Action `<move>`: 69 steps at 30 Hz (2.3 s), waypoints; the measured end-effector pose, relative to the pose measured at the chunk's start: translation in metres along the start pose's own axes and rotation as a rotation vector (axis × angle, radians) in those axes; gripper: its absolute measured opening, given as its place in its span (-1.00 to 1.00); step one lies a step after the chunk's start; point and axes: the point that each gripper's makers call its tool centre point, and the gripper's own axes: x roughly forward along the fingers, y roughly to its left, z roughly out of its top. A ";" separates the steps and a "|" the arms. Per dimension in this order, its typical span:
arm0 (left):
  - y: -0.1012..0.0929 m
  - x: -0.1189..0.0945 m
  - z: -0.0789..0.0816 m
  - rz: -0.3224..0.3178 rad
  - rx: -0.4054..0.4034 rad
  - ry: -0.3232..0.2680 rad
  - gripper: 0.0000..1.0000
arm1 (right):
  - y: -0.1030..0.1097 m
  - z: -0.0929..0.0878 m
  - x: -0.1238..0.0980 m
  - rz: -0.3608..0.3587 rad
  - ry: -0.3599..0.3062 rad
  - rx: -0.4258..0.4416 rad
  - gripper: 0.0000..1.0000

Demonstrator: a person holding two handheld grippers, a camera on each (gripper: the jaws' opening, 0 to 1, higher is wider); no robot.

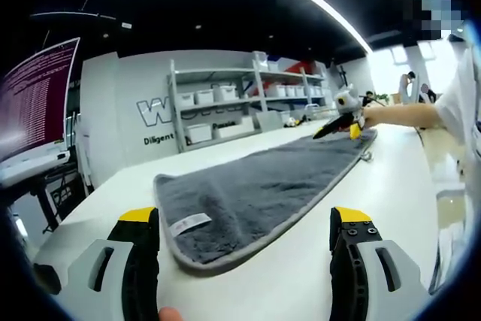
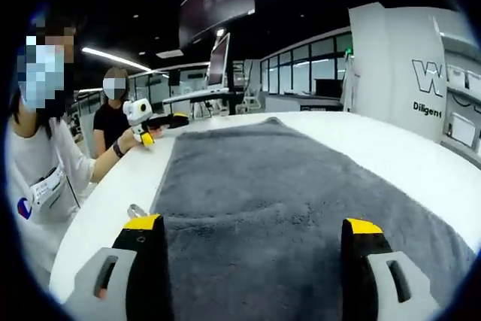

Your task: Open the folded towel by lifting each exposed corner and separating the folded layers until the towel lies flat within the target outline without major curled edges

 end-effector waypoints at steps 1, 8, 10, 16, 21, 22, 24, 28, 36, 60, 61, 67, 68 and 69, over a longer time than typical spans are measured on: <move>0.000 0.000 0.000 0.000 0.000 0.000 0.84 | -0.004 -0.004 -0.002 -0.016 0.010 0.001 0.99; 0.000 0.000 0.000 0.002 0.000 -0.001 0.84 | -0.012 -0.032 -0.008 -0.043 0.081 0.014 0.99; -0.001 0.000 -0.001 0.002 0.000 0.000 0.84 | -0.014 -0.034 -0.011 -0.045 0.067 0.016 0.99; 0.000 -0.001 -0.002 0.004 0.001 0.003 0.84 | -0.022 -0.034 -0.020 -0.054 0.041 0.045 0.99; -0.001 -0.001 -0.002 0.004 0.000 0.003 0.84 | -0.021 -0.029 -0.027 -0.057 0.031 0.034 0.99; -0.001 -0.001 -0.002 0.004 0.000 0.003 0.84 | -0.023 -0.025 -0.031 -0.072 0.014 0.019 0.99; 0.000 -0.001 -0.002 0.004 0.000 0.003 0.84 | -0.030 -0.019 -0.041 -0.100 -0.016 0.017 0.99; -0.001 -0.002 -0.002 0.004 0.000 0.004 0.84 | -0.044 -0.029 -0.056 -0.147 -0.001 0.043 0.99; -0.001 -0.002 -0.002 0.006 0.000 0.005 0.84 | -0.056 -0.057 -0.073 -0.188 0.061 0.068 0.99; 0.001 -0.002 -0.004 0.013 -0.001 0.017 0.84 | -0.095 -0.067 -0.126 -0.340 -0.002 0.112 0.99; 0.001 -0.002 -0.004 0.013 -0.001 0.017 0.84 | -0.098 -0.071 -0.130 -0.348 0.003 0.122 0.99; 0.000 -0.002 -0.004 0.013 0.000 0.018 0.84 | -0.096 -0.076 -0.140 -0.377 -0.039 0.176 0.99; 0.000 -0.002 -0.004 0.013 -0.001 0.016 0.84 | -0.098 -0.073 -0.142 -0.381 -0.050 0.172 0.99; 0.000 -0.002 -0.004 0.013 -0.003 0.015 0.84 | -0.099 -0.066 -0.144 -0.389 -0.080 0.162 0.99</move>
